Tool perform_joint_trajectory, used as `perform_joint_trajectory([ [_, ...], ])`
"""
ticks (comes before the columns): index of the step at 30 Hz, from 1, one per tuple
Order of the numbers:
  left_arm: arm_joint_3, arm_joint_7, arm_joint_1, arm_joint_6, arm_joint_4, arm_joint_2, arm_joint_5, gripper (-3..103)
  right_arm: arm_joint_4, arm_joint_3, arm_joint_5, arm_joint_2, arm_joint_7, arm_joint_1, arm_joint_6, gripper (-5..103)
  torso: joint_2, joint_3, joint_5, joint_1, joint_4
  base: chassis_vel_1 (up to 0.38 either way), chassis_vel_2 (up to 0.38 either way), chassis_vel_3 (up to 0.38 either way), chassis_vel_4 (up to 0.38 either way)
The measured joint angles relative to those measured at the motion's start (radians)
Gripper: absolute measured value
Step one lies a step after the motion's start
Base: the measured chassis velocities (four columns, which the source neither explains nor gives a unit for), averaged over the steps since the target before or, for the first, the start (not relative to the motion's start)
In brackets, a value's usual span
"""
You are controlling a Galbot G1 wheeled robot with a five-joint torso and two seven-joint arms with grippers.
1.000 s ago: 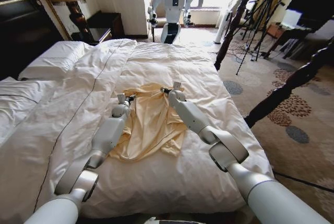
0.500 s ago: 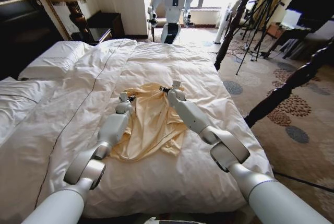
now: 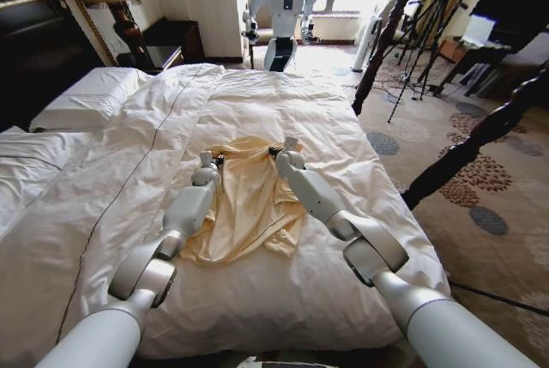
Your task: Pick up the clothes from the bed and hang them on the clothes hanger.
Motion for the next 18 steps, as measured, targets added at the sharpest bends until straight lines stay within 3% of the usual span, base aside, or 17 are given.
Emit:
perform_joint_trajectory([
  [2, -0.003, 0.003, 0.003, -0.001, -0.002, -0.001, 0.001, 33, -0.001, -0.001, -0.003, -0.002, 0.0, -0.006, 0.005, 18, 0.0, 0.0, 0.0, 0.0, 0.0, 0.0, 0.0, 0.0, 0.0],
  [4, -0.006, 0.005, 0.005, -0.003, -0.003, -0.002, 0.002, 30, -0.001, -0.001, -0.004, -0.004, 0.0, -0.007, 0.007, 18, 0.0, 0.0, 0.0, 0.0, 0.0, 0.0, 0.0, 0.0, 0.0],
  [5, -0.009, 0.01, 0.009, -0.004, -0.006, -0.003, 0.003, 26, -0.001, -0.002, -0.005, -0.008, 0.0, -0.007, 0.008, 7, 0.0, 0.0, 0.0, 0.0, 0.0, 0.0, 0.0, 0.0, 0.0],
  [7, -0.01, 0.013, 0.011, -0.005, -0.007, -0.003, 0.004, 26, -0.001, -0.002, -0.005, -0.011, 0.0, -0.006, 0.01, 7, 0.0, 0.0, 0.0, 0.0, 0.0, 0.0, 0.0, 0.0, 0.0],
  [9, -0.016, 0.016, 0.016, -0.009, -0.015, -0.003, 0.004, 18, 0.002, -0.006, -0.006, -0.021, 0.005, -0.004, 0.015, -2, 0.0, 0.0, 0.0, 0.0, 0.0, 0.0, 0.0, 0.0, 0.0],
  [12, -0.026, 0.017, 0.023, -0.011, -0.036, 0.0, 0.002, 6, 0.026, -0.029, -0.002, -0.052, 0.017, -0.001, 0.019, -2, 0.0, 0.0, 0.0, 0.0, 0.0, 0.0, 0.0, 0.0, 0.0],
  [18, -0.043, 0.014, 0.045, -0.011, -0.091, 0.021, -0.005, 0, 0.096, -0.09, 0.014, -0.124, 0.039, -0.002, 0.022, -2, 0.0, 0.0, 0.0001, 0.0, 0.0, 0.0, 0.0, 0.0, 0.0],
])
